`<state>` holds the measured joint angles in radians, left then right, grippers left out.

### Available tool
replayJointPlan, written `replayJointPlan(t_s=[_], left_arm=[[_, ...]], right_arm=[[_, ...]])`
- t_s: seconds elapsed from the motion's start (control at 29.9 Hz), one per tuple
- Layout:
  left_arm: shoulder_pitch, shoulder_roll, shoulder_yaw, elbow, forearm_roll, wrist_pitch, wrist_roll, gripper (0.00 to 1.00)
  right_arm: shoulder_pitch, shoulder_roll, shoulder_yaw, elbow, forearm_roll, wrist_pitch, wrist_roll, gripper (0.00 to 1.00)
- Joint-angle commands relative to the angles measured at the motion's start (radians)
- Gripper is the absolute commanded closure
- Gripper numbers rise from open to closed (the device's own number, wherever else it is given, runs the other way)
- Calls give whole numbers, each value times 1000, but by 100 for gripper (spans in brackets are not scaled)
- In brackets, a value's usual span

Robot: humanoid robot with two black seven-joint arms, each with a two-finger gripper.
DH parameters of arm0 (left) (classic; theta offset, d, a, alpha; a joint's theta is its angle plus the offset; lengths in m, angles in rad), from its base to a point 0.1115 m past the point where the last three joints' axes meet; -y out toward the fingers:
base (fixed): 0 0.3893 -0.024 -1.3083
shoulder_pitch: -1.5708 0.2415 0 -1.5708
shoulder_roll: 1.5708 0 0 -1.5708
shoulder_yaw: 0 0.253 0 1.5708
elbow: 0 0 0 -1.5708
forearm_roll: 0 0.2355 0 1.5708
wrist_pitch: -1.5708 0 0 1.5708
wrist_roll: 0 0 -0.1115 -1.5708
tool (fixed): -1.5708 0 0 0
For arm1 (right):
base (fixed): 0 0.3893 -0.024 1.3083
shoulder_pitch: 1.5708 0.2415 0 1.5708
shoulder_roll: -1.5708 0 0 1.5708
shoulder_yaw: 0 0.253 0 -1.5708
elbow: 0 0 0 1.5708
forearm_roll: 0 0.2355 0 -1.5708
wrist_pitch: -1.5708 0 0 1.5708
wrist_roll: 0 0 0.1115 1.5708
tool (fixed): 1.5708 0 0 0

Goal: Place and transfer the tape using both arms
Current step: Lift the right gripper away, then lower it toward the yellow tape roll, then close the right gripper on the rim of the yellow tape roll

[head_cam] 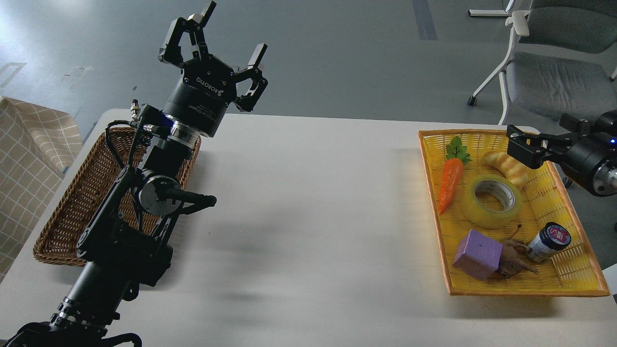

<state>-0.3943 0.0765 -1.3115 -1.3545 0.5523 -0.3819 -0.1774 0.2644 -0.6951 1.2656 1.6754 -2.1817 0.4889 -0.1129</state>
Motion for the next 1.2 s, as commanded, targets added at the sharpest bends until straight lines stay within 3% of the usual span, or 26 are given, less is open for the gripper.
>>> replayJointPlan(t_s=[0.0, 0.13, 0.23, 1.17], left_arm=[[3, -1, 0, 0, 0, 0, -2, 2], [9, 0, 0, 0, 0, -3, -2, 2], [18, 3, 0, -2, 0, -6, -2, 2], [31, 2, 0, -3, 0, -9, -4, 2]], right_arm=[[-17, 126, -5, -5, 0, 0, -2, 1], [-65, 259, 17, -28, 0, 0, -13, 1], [-76, 296, 30, -48, 0, 0, -17, 1], [-99, 305, 61, -213, 0, 0, -18, 2]])
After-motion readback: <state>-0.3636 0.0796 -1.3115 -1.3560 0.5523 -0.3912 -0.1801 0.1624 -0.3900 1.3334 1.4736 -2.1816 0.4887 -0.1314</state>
